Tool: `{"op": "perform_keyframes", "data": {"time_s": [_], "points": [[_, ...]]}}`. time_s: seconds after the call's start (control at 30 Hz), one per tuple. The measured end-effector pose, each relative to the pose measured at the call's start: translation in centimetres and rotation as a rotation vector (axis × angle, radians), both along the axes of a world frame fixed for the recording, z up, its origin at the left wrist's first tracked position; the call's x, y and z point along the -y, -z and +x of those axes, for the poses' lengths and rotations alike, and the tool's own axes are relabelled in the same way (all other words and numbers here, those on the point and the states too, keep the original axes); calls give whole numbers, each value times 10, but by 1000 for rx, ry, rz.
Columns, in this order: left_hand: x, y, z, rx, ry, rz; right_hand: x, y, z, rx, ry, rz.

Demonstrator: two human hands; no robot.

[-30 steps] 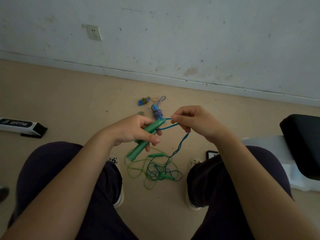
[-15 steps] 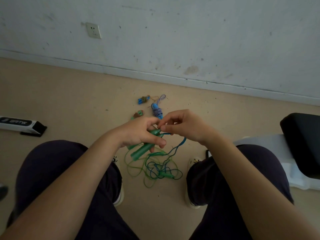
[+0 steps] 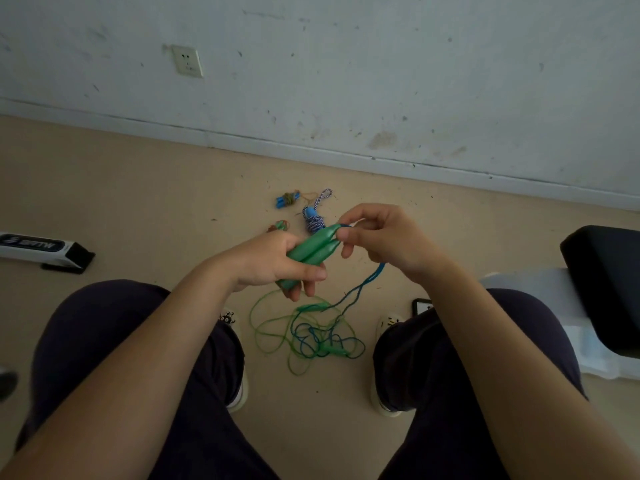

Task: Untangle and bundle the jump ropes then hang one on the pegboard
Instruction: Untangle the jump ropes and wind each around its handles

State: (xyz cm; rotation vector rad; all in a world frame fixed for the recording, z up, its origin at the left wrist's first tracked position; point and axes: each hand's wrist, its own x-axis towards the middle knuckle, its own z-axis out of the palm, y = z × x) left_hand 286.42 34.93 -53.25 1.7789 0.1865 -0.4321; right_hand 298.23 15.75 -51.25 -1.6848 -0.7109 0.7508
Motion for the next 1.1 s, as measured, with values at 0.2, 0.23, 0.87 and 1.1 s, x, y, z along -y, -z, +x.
{"op": "perform_keyframes", "data": {"time_s": [0.2,0.23,0.87,1.1], "points": [[2,-2,-1,-57,17,-40,0,1,0,-11,-19,122],[2,-1,-1,-60,28,-34,-1,1,0,22,-23,103],[-1,5,9,211,-467,-311,-3,11,0,48,14,3],[16,9,11,204,-322,-248,-13,15,-10,32,-45,-79]]}}
